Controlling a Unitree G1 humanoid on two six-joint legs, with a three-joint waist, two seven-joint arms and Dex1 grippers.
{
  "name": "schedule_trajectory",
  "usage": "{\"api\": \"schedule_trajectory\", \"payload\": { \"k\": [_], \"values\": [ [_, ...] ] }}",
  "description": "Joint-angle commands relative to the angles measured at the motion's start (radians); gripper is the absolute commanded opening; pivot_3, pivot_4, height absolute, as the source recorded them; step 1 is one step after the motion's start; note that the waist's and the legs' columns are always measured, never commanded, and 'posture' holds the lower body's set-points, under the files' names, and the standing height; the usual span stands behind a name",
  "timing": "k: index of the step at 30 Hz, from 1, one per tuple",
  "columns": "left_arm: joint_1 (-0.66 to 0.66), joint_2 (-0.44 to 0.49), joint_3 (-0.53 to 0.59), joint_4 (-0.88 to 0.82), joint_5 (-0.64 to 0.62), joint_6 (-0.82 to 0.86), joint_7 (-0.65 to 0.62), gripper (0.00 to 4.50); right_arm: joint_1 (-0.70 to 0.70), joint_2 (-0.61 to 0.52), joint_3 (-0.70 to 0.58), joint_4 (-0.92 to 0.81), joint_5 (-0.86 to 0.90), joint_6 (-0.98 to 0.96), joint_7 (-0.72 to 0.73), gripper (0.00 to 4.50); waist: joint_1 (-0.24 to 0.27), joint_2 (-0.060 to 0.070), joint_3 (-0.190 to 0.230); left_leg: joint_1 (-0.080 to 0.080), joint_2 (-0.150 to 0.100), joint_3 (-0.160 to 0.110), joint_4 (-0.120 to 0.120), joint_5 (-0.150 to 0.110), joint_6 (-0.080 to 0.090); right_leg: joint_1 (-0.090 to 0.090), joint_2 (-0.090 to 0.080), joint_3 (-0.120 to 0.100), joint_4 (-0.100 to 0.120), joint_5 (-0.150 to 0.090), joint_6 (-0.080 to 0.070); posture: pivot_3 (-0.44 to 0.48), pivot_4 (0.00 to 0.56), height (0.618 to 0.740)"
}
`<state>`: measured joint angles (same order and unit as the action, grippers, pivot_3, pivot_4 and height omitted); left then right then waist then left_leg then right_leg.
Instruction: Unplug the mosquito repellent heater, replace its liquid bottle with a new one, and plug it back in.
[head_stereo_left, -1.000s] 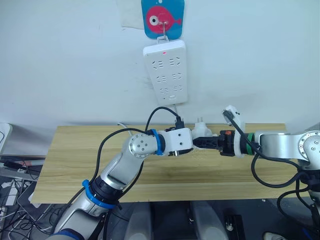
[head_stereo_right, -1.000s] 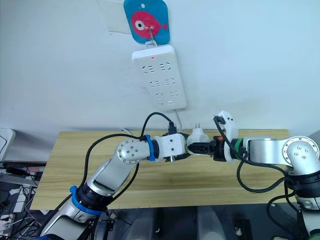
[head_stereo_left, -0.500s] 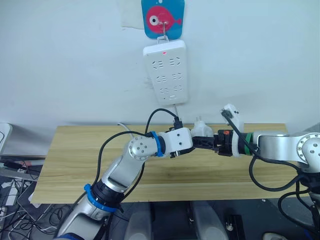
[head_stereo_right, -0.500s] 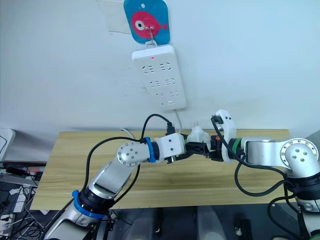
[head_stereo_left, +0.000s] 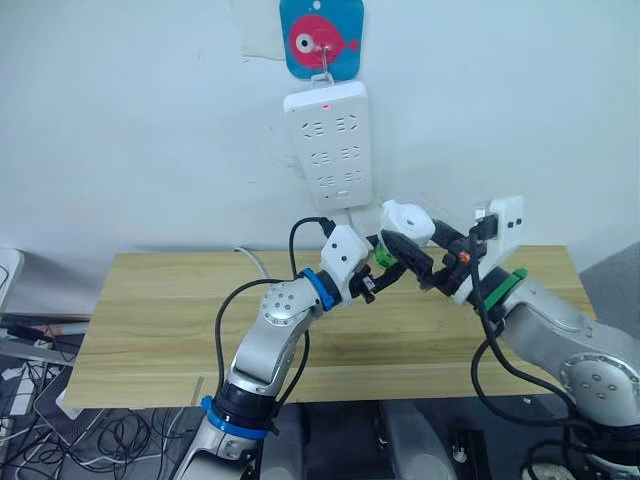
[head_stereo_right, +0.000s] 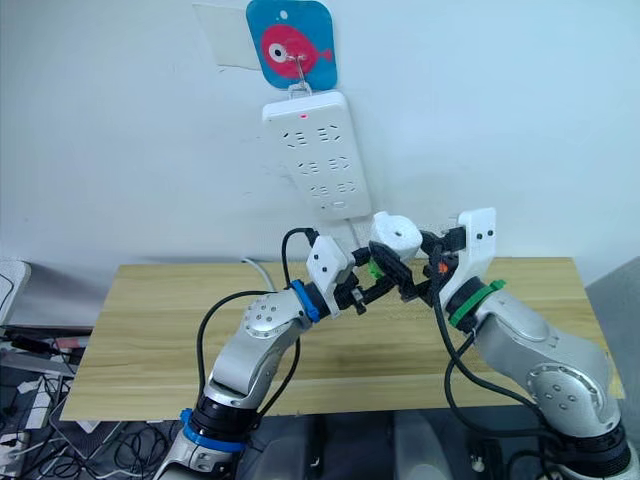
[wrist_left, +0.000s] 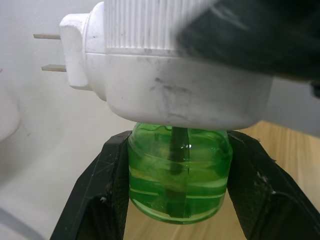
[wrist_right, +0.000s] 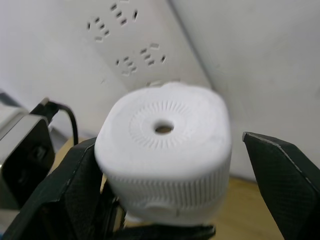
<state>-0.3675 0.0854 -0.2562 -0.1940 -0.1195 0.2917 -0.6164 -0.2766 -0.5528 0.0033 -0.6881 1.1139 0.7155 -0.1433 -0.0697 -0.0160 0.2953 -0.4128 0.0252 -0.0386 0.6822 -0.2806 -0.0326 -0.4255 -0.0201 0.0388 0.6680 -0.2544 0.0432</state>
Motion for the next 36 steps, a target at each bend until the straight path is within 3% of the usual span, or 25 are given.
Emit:
{"api": "schedule_trajectory", "payload": {
  "k": [1,9,14,19,23,26,30,36],
  "values": [
    [-0.014,-0.02,0.016,-0.027,-0.044,-0.019,0.015,2.29,-0.019,0.053,0.014,-0.031,-0.066,-0.03,0.007,4.46,-0.005,0.0,0.0,0.0,0.0,0.0,0.0,0.0,0.0,0.0,0.0,0.0,0.0,0.0,0.0,-0.193,0.263,0.74],
    [-0.018,-0.041,0.004,-0.049,-0.077,0.014,0.051,2.29,-0.024,0.121,0.037,-0.009,-0.182,-0.03,0.062,4.46,-0.014,0.0,0.0,0.0,0.0,0.0,0.0,0.0,0.0,0.0,0.0,0.0,0.0,0.0,0.0,-0.179,0.257,0.74],
    [-0.001,-0.034,-0.006,-0.068,-0.083,0.026,0.06,2.29,-0.012,0.148,0.029,-0.006,-0.221,-0.031,0.101,3.03,-0.014,0.0,0.0,0.0,0.0,0.0,0.0,0.0,0.0,0.0,0.0,0.0,0.0,0.0,0.0,-0.172,0.253,0.74],
    [0.011,-0.023,-0.007,-0.078,-0.082,0.03,0.062,2.29,-0.009,0.17,0.03,-0.004,-0.258,-0.029,0.13,3.03,-0.014,0.0,-0.001,0.0,0.0,0.0,0.0,0.0,0.0,0.0,0.0,0.0,0.002,0.0,0.0,-0.163,0.244,0.74],
    [0.054,0.026,0.027,-0.127,-0.111,0.038,0.04,3.58,-0.008,0.177,0.029,0.007,-0.298,-0.029,0.151,3.03,-0.014,0.0,-0.002,0.002,0.0,0.0,0.0,0.0,0.0,0.0,0.0,0.001,0.003,0.0,0.0,-0.152,0.235,0.74],
    [0.123,0.112,0.105,-0.203,-0.182,0.07,0.003,4.48,-0.019,0.186,0.005,0.026,-0.302,-0.026,0.155,3.03,-0.015,0.0,-0.003,0.002,0.0,0.001,0.0,0.0,0.0,0.0,0.0,0.002,0.004,0.0,0.0,-0.142,0.236,0.74],
    [0.161,0.243,0.262,-0.243,-0.267,0.08,-0.037,4.5,-0.042,0.168,-0.008,0.042,-0.32,-0.024,0.2,3.03,-0.014,0.001,-0.003,0.004,0.001,0.001,0.0,0.0,0.0,0.0,0.0,0.002,0.006,0.0,-0.001,-0.115,0.228,0.74],
    [0.058,0.393,0.39,-0.159,-0.358,0.107,-0.114,4.5,-0.072,0.156,-0.002,0.045,-0.331,-0.012,0.252,3.03,0.0,-0.001,-0.006,0.004,0.0,0.001,0.0,0.0,0.0,0.0,0.0,0.002,0.006,0.0,-0.001,-0.091,0.224,0.74]
  ]
}}
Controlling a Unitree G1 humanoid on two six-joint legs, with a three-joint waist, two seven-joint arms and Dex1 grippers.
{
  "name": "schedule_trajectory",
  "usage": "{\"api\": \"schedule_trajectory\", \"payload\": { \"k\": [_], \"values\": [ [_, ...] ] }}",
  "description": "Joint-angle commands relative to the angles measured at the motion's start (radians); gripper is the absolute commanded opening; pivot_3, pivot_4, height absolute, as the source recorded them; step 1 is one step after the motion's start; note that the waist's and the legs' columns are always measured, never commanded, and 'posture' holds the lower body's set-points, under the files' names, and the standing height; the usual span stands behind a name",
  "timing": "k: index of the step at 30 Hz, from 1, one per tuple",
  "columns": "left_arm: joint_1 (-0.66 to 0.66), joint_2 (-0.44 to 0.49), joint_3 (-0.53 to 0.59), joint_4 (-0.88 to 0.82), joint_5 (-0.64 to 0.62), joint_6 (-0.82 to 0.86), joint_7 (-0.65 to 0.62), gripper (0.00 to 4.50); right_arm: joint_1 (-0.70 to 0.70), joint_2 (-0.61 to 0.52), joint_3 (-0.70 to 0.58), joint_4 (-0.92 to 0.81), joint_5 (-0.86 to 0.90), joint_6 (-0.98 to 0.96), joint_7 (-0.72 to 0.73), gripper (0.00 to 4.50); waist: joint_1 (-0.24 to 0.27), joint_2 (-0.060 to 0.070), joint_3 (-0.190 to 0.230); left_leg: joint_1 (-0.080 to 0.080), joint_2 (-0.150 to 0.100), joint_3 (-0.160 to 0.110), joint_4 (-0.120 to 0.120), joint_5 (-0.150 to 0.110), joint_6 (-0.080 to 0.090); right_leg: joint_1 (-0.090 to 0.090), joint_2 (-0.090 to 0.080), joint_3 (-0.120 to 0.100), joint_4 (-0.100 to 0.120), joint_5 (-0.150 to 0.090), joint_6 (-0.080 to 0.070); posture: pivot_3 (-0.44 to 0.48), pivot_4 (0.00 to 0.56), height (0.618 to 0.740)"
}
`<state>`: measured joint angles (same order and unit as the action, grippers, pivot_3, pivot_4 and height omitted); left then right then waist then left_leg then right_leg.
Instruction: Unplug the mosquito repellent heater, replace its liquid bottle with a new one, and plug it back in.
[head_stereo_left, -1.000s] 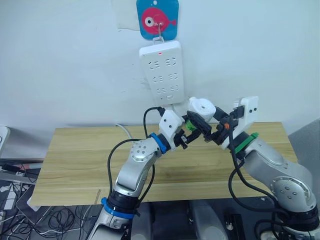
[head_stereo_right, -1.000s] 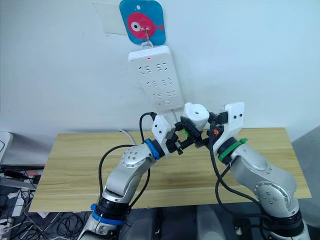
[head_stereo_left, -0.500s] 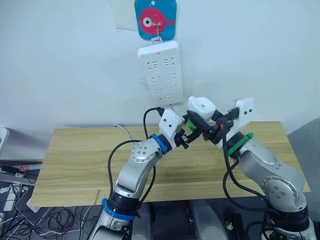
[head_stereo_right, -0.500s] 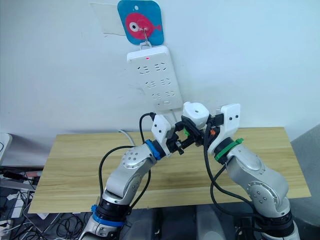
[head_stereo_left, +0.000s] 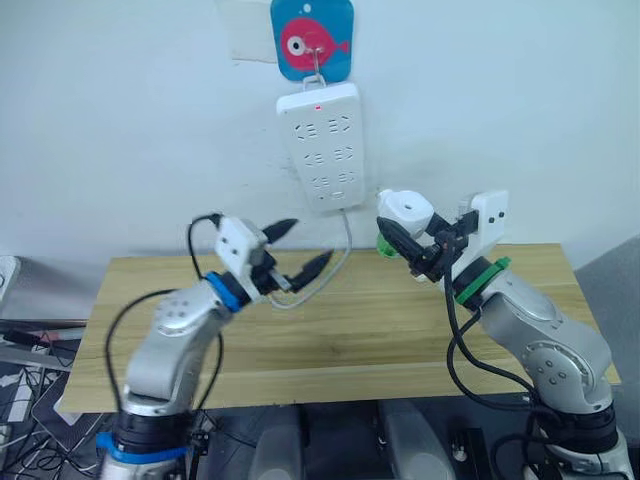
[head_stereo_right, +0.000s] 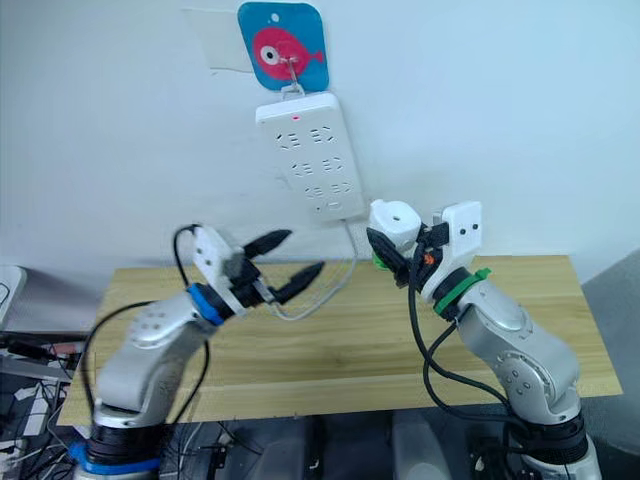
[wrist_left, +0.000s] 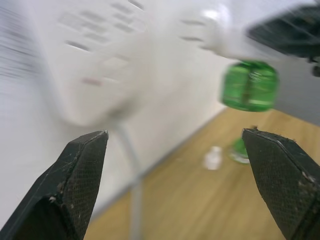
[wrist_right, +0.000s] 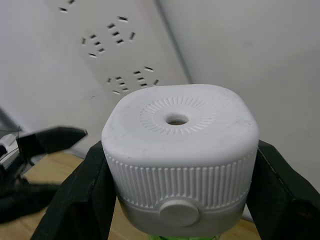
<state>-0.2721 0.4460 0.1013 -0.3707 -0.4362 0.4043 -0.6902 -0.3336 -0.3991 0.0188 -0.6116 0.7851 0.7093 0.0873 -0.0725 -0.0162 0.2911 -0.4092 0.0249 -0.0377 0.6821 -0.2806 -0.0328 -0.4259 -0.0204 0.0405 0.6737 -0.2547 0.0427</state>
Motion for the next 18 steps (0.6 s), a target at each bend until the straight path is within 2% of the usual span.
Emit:
{"api": "schedule_trajectory", "payload": {
  "k": [1,4,8,11,18],
  "values": [
    [-0.058,0.048,0.037,0.042,-0.046,-0.008,-0.058,4.5,-0.018,0.006,-0.016,-0.029,-0.004,-0.004,0.024,3.03,0.005,-0.001,-0.002,0.0,0.0,0.0,0.0,0.0,0.0,0.0,0.0,0.0,0.0,0.0,0.0,-0.089,0.222,0.74],
    [-0.118,0.079,0.031,0.112,-0.058,-0.025,-0.114,4.5,-0.026,0.013,-0.017,-0.021,-0.004,0.003,0.036,3.03,0.008,-0.002,-0.003,0.0,0.0,0.001,0.0,0.0,0.0,0.0,0.0,0.0,0.0,0.0,0.0,-0.089,0.218,0.74],
    [-0.209,0.086,0.023,0.224,-0.044,-0.058,-0.159,3.62,-0.049,0.02,-0.023,-0.017,-0.003,0.021,0.033,3.03,0.009,-0.002,-0.003,0.0,0.0,0.001,0.0,0.0,0.0,0.0,0.0,0.0,0.001,0.0,0.0,-0.098,0.218,0.74],
    [-0.261,0.086,0.008,0.309,-0.009,-0.095,-0.174,2.7,-0.057,0.021,-0.025,-0.02,-0.005,0.031,0.033,3.03,0.009,-0.002,-0.003,0.0,0.0,0.002,0.0,0.0,-0.001,0.0,0.0,0.0,0.001,0.0,0.0,-0.106,0.218,0.74],
    [-0.353,0.079,-0.035,0.494,0.041,-0.198,-0.254,2.7,-0.056,0.014,-0.015,-0.043,-0.012,0.041,0.054,3.03,0.009,-0.002,-0.003,0.0,0.001,0.007,0.0,0.0,-0.001,-0.001,0.0,0.001,0.001,0.0,0.0,-0.106,0.218,0.74]
  ]
}}
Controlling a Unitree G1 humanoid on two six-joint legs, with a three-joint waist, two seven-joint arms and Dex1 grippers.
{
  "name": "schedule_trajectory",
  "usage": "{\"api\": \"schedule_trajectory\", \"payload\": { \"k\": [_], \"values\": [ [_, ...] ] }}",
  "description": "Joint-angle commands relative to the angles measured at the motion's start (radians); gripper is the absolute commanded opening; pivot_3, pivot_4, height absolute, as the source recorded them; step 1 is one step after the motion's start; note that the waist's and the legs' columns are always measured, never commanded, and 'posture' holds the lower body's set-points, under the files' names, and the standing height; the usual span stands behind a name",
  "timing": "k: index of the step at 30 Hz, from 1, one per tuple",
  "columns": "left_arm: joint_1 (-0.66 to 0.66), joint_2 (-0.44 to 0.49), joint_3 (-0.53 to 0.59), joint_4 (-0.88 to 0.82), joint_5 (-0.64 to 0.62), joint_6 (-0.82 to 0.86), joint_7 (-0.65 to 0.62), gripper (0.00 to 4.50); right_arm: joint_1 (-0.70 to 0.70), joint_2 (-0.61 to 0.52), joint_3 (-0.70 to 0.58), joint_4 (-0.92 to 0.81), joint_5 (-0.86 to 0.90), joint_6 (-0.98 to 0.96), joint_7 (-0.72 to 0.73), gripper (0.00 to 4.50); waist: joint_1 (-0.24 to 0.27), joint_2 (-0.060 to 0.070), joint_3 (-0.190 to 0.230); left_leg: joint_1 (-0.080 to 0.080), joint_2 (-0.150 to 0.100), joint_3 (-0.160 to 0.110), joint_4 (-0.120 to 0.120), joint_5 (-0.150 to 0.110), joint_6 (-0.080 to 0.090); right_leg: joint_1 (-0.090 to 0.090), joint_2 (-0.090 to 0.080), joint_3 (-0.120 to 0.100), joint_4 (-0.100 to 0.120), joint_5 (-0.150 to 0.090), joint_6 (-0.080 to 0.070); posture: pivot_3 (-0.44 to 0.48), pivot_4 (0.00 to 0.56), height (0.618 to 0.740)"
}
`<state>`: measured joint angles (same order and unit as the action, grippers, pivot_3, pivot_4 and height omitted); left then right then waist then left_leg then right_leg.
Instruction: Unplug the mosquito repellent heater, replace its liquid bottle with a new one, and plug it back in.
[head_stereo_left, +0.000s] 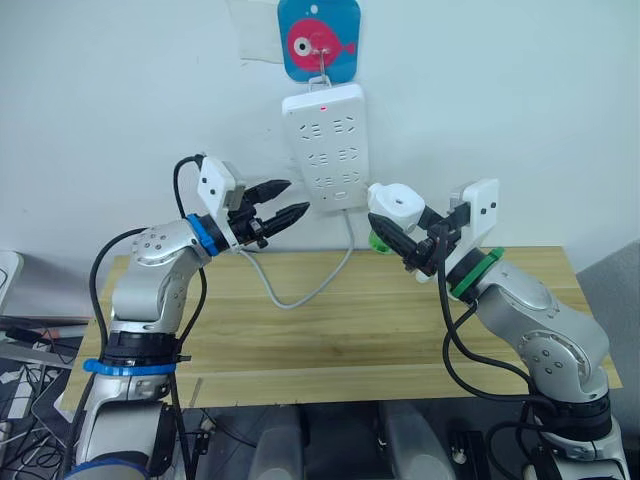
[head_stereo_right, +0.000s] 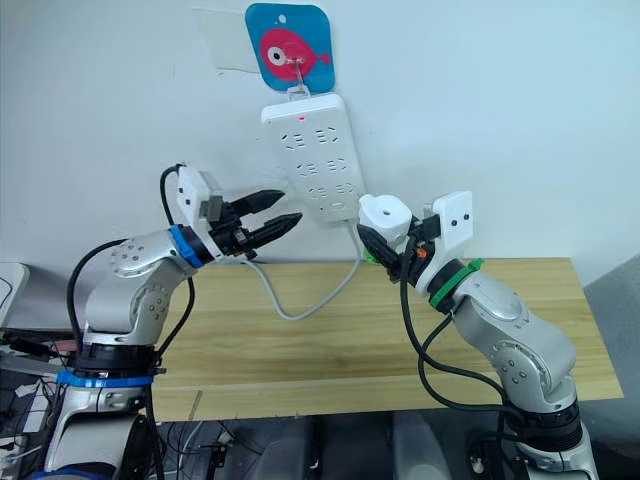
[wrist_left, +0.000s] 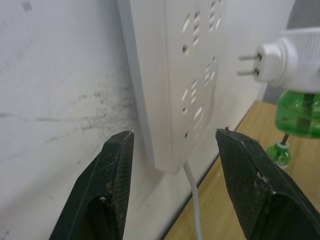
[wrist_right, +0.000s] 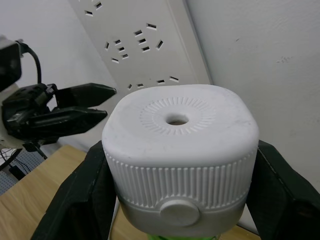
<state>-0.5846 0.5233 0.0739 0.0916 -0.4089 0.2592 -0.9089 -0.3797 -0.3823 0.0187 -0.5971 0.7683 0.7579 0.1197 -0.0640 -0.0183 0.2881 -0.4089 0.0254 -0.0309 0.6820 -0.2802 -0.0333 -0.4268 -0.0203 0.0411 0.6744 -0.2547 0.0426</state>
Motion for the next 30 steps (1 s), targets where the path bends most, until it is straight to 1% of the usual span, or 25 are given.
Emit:
{"api": "schedule_trajectory", "payload": {
  "k": [1,7,12,14,18,21,24,30],
  "values": [
    [-0.062,-0.003,-0.019,0.062,0.023,-0.072,-0.051,2.7,-0.012,-0.005,-0.014,-0.058,0.004,-0.008,0.029,3.03,0.0,0.0,0.0,0.0,0.0,0.0,0.0,0.0,0.0,0.0,0.0,0.0,0.0,0.0,0.0,-0.124,0.223,0.74],
    [-0.171,-0.042,-0.046,0.194,0.042,-0.133,-0.107,2.7,-0.025,0.018,-0.009,-0.062,0.017,0.0,0.03,3.03,0.0,0.0,0.0,0.0,0.0,0.002,0.0,0.0,0.0,0.0,0.0,0.0,0.0,0.0,0.0,-0.133,0.22,0.74],
    [-0.22,-0.061,-0.061,0.26,0.048,-0.157,-0.165,2.7,-0.02,0.03,-0.009,-0.073,0.009,0.003,0.026,3.03,-0.009,0.0,0.0,0.0,0.0,0.002,0.0,0.0,0.0,-0.001,0.0,0.001,0.002,0.0,0.0,-0.151,0.217,0.74],
    [-0.233,-0.068,-0.065,0.268,0.038,-0.149,-0.186,2.7,-0.019,0.031,-0.01,-0.076,0.008,0.002,0.029,3.03,-0.013,0.0,0.0,0.0,0.0,0.002,0.0,0.0,0.0,-0.001,0.0,0.001,0.002,0.0,0.0,-0.156,0.214,0.74],
    [-0.24,-0.071,-0.05,0.231,-0.013,-0.073,-0.215,2.7,-0.025,0.03,-0.007,-0.082,0.0,0.001,0.034,3.03,-0.021,0.0,0.0,-0.001,0.0,0.002,0.0,0.0,0.0,-0.001,0.0,0.001,0.004,0.0,0.0,-0.16,0.216,0.74],
    [-0.237,-0.07,-0.044,0.217,-0.02,-0.053,-0.208,2.13,-0.023,0.029,0.003,-0.083,-0.014,-0.005,0.038,3.03,-0.023,-0.001,0.0,-0.001,0.0,0.002,0.0,0.0,0.0,-0.002,0.0,0.001,0.004,0.0,0.0,-0.16,0.216,0.74],
    [-0.237,-0.064,-0.041,0.22,-0.024,-0.043,-0.211,1.33,-0.022,0.034,0.018,-0.079,-0.037,-0.01,0.039,3.03,-0.023,-0.001,0.0,-0.001,0.0,0.002,0.0,0.0,0.0,-0.002,0.0,0.001,0.004,0.0,0.0,-0.153,0.22,0.74],
    [-0.239,-0.064,-0.038,0.218,-0.026,-0.025,-0.204,1.33,-0.042,0.041,0.049,-0.06,-0.1,-0.013,0.041,3.03,-0.023,-0.001,0.0,-0.001,0.0,0.002,0.0,0.0,0.0,-0.004,0.0,0.001,0.004,0.0,0.0,-0.15,0.226,0.74]
  ]
}}
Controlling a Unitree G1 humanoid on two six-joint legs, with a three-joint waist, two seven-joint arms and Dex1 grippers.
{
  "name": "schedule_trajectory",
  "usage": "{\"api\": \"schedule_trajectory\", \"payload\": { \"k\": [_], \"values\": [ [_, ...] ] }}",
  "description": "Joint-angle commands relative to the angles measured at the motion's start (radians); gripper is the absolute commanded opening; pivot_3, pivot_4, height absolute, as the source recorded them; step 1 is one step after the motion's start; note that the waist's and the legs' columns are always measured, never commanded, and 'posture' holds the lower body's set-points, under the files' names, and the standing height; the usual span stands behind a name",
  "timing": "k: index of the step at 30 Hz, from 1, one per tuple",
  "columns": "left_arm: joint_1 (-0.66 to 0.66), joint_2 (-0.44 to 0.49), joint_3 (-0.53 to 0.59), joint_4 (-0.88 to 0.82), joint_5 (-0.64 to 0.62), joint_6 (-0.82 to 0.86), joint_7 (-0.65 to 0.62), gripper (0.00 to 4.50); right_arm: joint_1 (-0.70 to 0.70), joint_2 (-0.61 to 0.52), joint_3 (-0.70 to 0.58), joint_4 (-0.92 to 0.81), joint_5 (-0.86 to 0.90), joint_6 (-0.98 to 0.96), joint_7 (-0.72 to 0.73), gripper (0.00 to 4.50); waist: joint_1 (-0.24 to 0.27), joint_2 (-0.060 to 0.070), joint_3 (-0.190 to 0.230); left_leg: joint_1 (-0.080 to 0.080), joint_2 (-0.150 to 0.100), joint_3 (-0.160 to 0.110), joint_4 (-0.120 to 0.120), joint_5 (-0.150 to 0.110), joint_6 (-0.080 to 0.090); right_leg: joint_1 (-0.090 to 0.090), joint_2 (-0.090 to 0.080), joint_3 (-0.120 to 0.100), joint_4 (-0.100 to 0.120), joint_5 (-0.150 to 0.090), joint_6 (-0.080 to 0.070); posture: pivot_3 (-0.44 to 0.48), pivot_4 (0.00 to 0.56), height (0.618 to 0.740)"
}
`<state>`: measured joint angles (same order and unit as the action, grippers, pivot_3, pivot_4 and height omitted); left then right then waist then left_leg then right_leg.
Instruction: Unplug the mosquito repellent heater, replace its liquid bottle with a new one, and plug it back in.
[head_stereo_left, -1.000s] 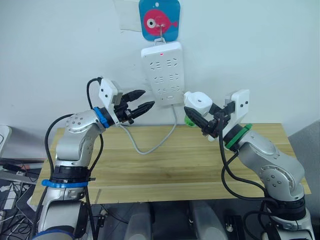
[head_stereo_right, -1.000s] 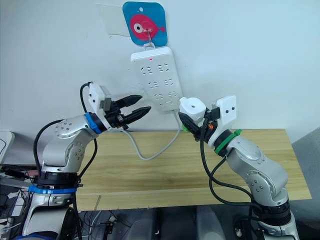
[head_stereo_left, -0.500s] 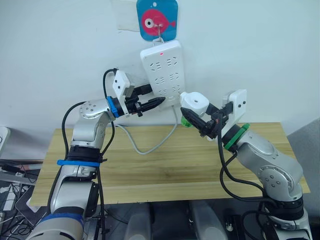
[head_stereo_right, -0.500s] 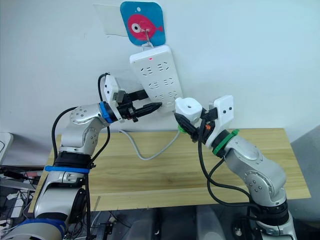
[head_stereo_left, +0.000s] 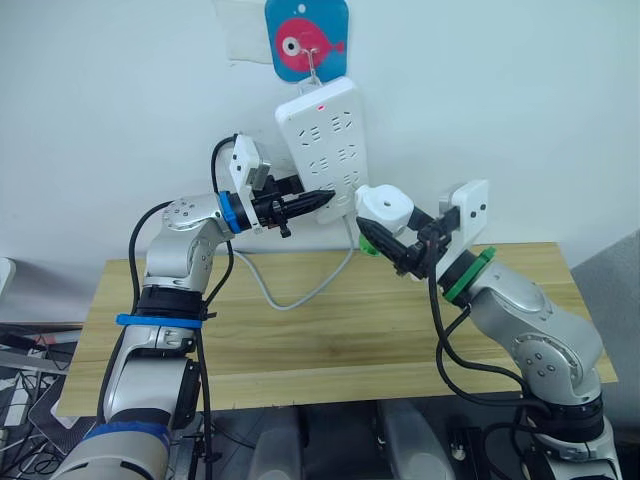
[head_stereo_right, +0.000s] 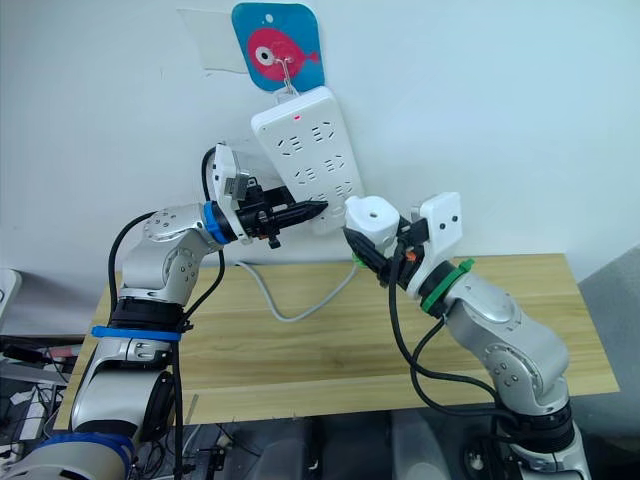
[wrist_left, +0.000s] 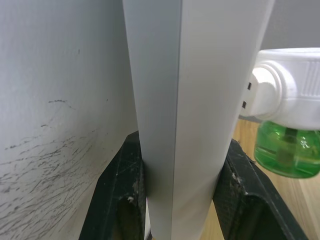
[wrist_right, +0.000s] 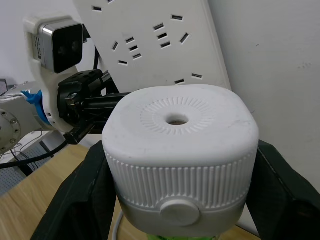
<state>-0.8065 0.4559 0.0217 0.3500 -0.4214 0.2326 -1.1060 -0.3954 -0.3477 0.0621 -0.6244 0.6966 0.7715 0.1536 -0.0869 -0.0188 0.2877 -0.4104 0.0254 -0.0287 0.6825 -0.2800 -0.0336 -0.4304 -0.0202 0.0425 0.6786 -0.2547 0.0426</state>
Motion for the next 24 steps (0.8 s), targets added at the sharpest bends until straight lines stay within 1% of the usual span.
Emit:
{"api": "schedule_trajectory", "payload": {
  "k": [1,9,13,24],
  "values": [
    [-0.017,0.003,0.014,-0.042,-0.014,0.003,-0.008,1.33,-0.033,0.009,0.011,-0.027,-0.043,-0.026,0.005,3.03,0.0,0.0,0.0,0.0,0.0,0.0,0.0,0.0,0.0,0.0,0.0,0.0,0.0,0.0,0.0,-0.148,0.227,0.74],
    [-0.021,0.005,0.017,-0.031,-0.011,0.004,-0.012,1.33,-0.067,0.053,0.023,0.016,-0.097,-0.03,0.01,3.03,0.0,0.0,0.0,-0.001,0.0,0.001,0.0,0.0,0.0,-0.002,0.0,0.001,0.001,0.0,0.0,-0.148,0.23,0.74],
    [-0.024,0.002,0.013,-0.023,-0.003,-0.009,-0.013,1.33,-0.081,0.07,0.028,0.03,-0.121,-0.027,0.012,3.03,0.0,0.0,0.0,-0.007,0.0,0.001,0.003,0.002,-0.004,-0.009,0.0,0.001,0.002,0.0,0.0,-0.149,0.229,0.74],
    [-0.015,-0.003,0.014,-0.035,-0.005,-0.009,-0.011,1.33,-0.098,0.115,0.034,0.036,-0.164,-0.021,0.018,3.03,-0.001,0.0,0.0,-0.008,0.0,0.002,0.004,0.002,-0.004,-0.009,0.0,0.001,0.003,0.0,0.0,-0.145,0.232,0.74]
  ]
}}
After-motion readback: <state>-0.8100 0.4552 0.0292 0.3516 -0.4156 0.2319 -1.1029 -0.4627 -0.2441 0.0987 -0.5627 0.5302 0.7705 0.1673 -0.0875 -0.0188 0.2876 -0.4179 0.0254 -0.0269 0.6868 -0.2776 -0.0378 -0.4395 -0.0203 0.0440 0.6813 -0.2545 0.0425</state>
